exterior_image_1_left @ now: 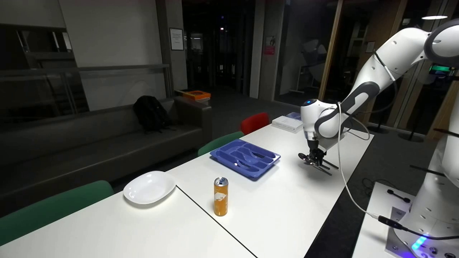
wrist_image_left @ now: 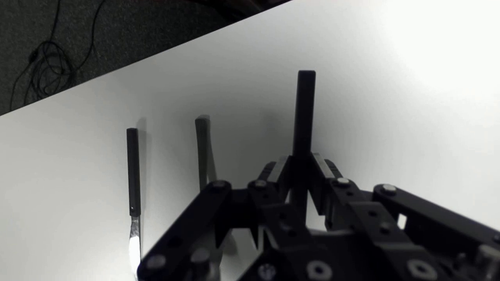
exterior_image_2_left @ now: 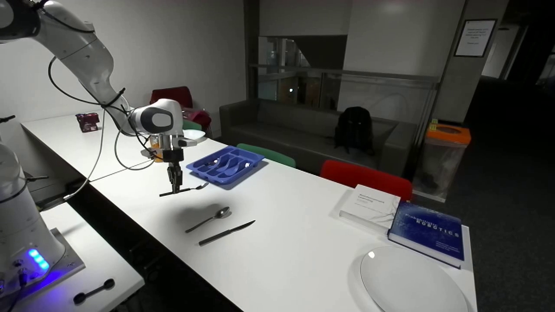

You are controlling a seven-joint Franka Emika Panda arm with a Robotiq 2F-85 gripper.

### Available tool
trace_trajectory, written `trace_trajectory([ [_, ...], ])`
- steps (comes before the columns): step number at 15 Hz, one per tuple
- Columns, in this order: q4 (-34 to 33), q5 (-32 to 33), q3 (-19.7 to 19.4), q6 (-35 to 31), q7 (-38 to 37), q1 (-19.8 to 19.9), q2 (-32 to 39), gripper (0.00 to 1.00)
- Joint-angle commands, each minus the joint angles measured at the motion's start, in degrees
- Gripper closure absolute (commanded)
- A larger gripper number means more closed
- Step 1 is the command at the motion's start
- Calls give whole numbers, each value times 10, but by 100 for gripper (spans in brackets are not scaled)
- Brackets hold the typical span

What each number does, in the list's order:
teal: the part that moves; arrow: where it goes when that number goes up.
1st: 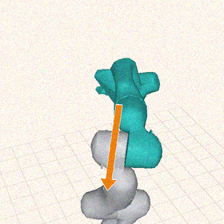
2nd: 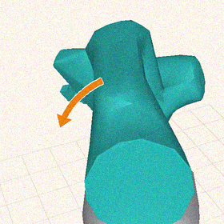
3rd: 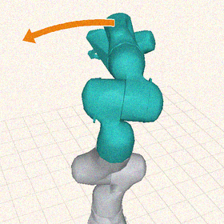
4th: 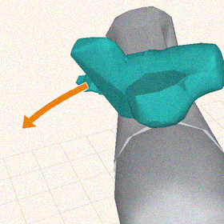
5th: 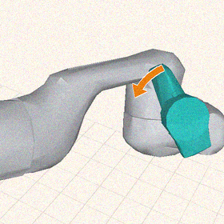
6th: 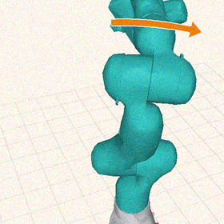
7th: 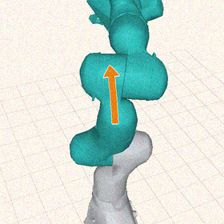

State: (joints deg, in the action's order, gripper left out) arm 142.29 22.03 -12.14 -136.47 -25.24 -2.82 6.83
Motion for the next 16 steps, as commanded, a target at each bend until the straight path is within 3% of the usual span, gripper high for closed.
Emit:
trace_trajectory([
  [1, -28, 6, 38, 12, 19, 6, 9, 96],
  [9, -116, -81, 111, 34, 143, -1, 33, 96],
  [16, -232, -144, 132, 66, 202, 0, 84, 96],
])
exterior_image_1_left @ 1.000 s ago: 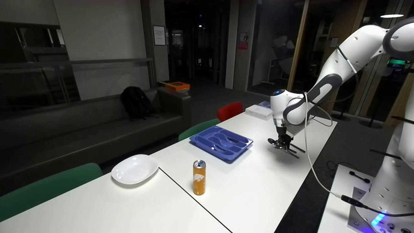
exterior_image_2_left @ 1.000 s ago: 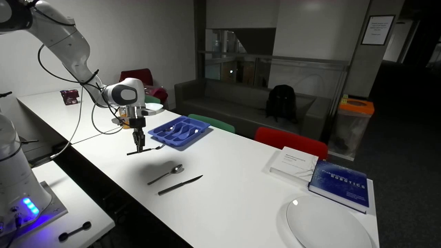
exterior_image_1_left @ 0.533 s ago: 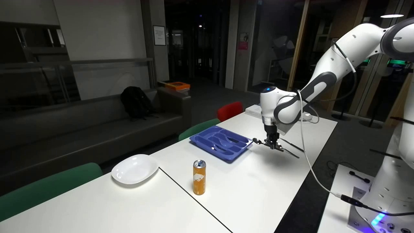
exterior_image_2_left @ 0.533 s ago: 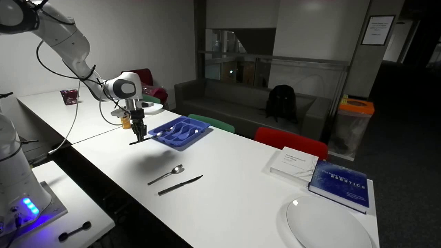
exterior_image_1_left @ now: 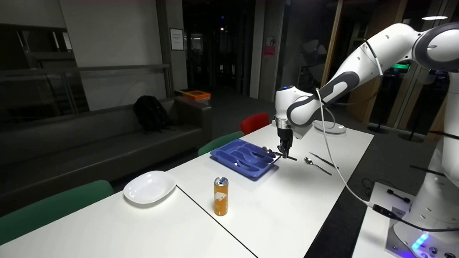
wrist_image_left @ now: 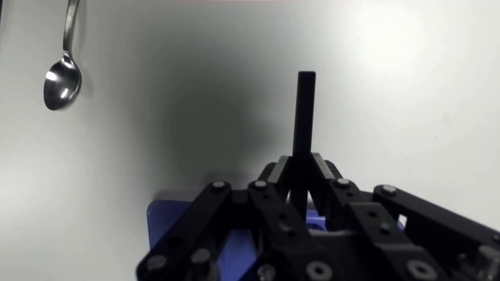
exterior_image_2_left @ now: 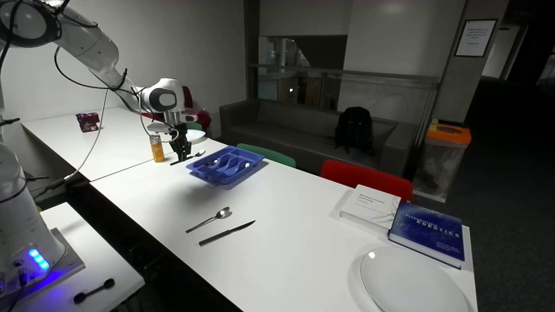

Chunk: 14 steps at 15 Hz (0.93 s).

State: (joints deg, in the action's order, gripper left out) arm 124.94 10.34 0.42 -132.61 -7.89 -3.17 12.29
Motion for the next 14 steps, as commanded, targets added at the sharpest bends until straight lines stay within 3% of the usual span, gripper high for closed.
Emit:
trace_trajectory([
  [1, -74, -32, 7, 27, 30, 3, 39, 96],
  [8, -201, -26, 2, 54, 22, -3, 125, 96],
  [14, -284, -3, -9, 123, 33, -5, 179, 96],
])
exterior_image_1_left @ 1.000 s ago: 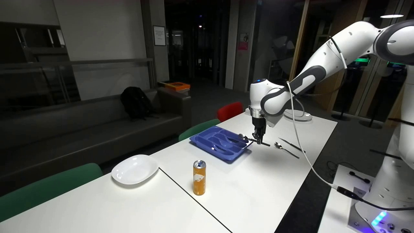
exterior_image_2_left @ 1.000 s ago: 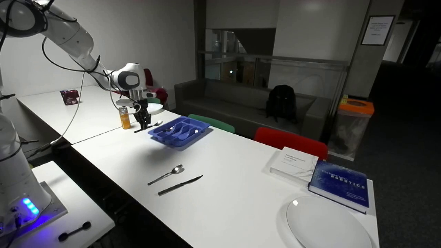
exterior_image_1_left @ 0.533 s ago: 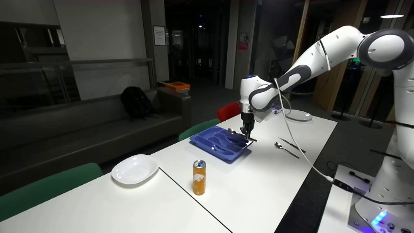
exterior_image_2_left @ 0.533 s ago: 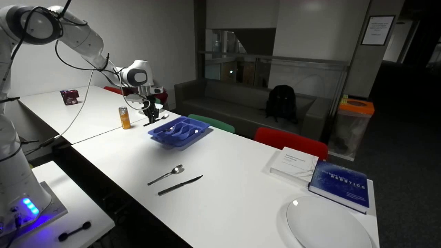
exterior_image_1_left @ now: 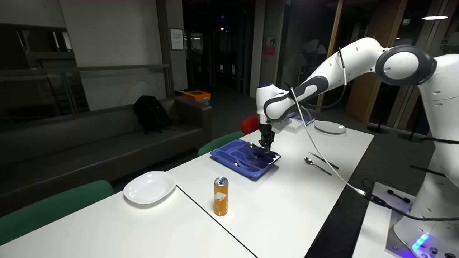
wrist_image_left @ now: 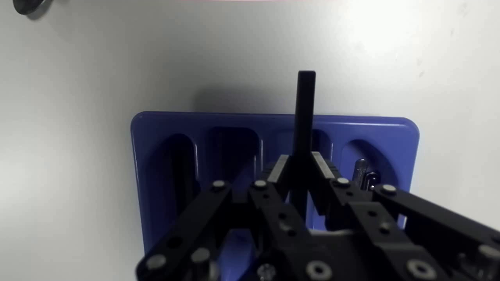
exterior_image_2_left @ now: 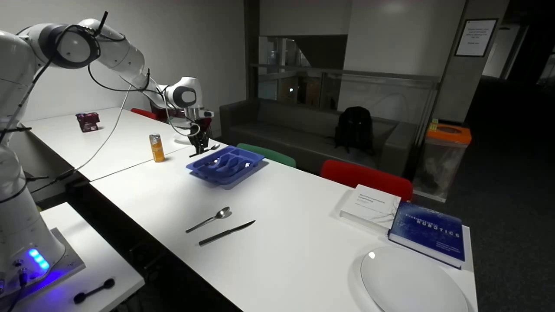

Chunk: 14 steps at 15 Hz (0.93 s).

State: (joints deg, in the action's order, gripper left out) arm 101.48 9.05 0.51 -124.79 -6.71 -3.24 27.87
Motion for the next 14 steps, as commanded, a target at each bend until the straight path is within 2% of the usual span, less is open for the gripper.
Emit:
trace_trajectory([
  [1, -59, 17, -12, 57, 27, -5, 27, 96],
  [5, -93, 39, -17, 96, 58, -2, 44, 96],
  [10, -134, 33, -12, 127, 117, 12, 68, 96],
  [14, -160, 3, -4, 109, 151, 33, 91, 96],
])
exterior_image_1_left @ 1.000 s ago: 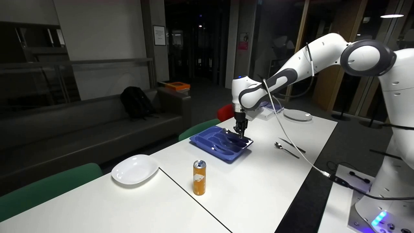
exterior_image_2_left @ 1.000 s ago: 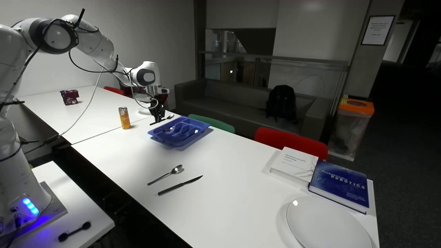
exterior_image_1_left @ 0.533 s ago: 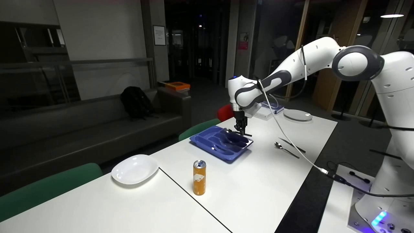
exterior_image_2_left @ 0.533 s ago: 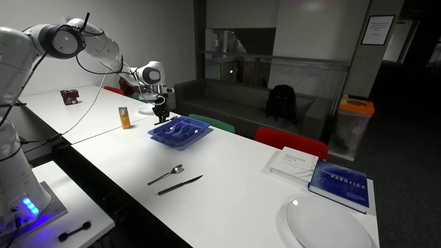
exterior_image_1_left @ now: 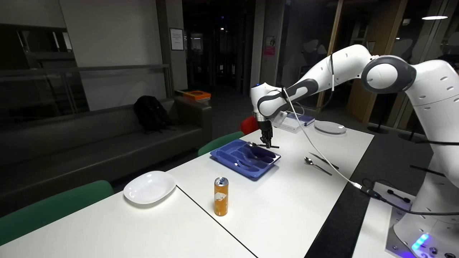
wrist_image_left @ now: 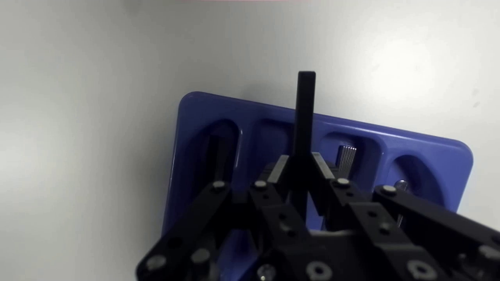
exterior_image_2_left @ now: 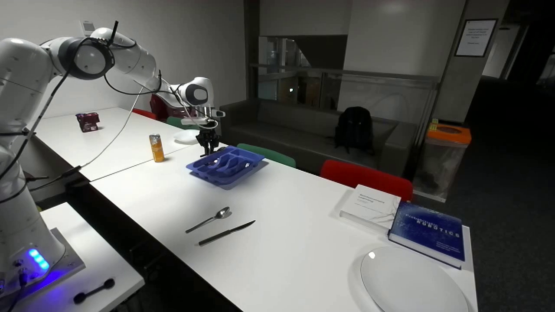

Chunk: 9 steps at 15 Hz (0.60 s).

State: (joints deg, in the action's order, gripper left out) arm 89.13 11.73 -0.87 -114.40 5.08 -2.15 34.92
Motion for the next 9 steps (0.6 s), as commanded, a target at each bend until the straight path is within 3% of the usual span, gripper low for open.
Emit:
trace_trajectory([
  [1, -38, -35, 10, -5, 37, 29, 23, 96],
  [9, -17, -93, 9, -83, 40, 70, 29, 96],
])
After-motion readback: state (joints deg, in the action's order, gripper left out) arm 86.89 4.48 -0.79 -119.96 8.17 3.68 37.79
